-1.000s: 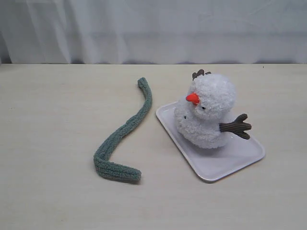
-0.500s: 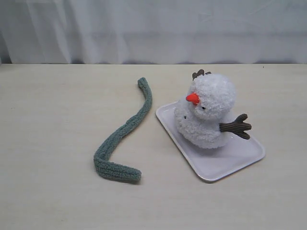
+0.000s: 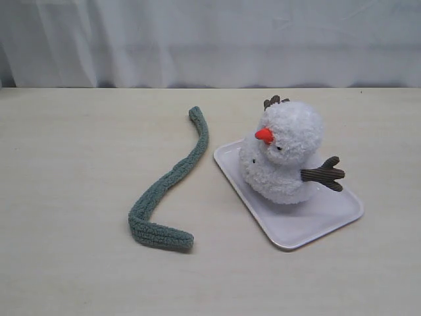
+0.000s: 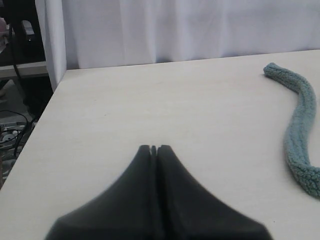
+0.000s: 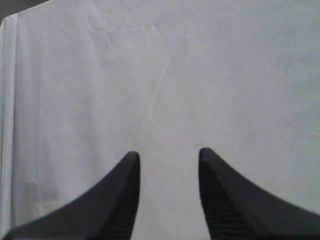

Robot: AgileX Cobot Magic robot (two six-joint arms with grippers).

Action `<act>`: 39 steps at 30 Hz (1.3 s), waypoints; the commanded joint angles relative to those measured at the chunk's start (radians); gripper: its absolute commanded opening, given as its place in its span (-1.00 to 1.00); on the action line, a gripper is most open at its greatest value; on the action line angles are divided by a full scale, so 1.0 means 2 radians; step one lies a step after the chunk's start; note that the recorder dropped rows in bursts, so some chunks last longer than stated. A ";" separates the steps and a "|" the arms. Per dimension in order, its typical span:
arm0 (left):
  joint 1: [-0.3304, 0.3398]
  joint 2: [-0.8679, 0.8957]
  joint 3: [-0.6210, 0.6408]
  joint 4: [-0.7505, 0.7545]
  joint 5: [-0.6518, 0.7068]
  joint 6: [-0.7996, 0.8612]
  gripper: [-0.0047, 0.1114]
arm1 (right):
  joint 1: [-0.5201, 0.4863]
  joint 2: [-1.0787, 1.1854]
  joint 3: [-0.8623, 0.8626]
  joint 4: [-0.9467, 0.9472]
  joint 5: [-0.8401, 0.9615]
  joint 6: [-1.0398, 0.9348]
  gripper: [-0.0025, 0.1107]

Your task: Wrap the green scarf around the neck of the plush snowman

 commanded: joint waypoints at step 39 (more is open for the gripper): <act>-0.003 -0.002 0.001 -0.002 -0.005 0.002 -0.92 | 0.310 0.531 -0.245 0.494 0.320 -0.669 0.28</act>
